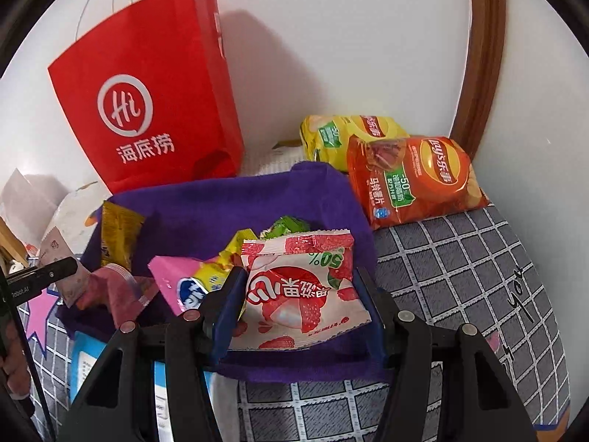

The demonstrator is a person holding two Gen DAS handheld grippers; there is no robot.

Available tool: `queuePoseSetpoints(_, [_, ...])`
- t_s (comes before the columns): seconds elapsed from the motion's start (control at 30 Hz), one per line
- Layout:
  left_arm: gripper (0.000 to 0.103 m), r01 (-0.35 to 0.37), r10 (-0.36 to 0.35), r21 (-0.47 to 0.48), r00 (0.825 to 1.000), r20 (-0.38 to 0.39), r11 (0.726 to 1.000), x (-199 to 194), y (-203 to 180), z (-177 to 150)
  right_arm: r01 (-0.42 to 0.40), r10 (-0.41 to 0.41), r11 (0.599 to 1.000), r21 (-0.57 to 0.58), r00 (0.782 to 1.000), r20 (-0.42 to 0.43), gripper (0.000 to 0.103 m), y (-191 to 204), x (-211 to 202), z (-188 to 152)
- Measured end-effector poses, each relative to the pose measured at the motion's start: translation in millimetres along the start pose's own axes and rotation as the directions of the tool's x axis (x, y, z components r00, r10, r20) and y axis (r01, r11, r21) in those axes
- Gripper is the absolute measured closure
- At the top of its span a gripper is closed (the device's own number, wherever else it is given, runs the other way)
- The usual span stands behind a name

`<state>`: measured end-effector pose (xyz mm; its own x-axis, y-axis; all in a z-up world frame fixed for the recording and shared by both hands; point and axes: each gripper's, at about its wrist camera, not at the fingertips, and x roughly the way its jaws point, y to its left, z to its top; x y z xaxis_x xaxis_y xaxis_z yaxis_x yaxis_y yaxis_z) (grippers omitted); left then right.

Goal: Organize snacks
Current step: 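Lower both packets onto the purple cloth and open both tools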

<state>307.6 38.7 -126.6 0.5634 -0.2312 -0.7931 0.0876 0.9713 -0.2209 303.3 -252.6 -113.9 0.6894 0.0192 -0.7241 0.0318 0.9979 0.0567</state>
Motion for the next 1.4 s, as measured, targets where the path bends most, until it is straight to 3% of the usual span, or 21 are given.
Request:
queuePoseSetpoints(1.13, [0.082,0.018,-0.017,0.017,0.998,-0.069,1.0,29,0,-3,0.027,-0.032,0.998,-0.063,0.996,-0.081,0.045,6,31,-6])
queuePoseSetpoints(1.3, [0.075,0.013,-0.012,0.021,0.997,-0.077,1.0,29,0,-4,0.025,-0.031,0.997,-0.073,0.996,-0.087,0.044,8,33,-7])
queuePoseSetpoints(1.4, [0.056,0.008,-0.007,0.012,0.997,-0.08,1.0,27,1,-2,0.011,-0.017,0.997,-0.07,0.996,-0.086,0.038,8,32,-6])
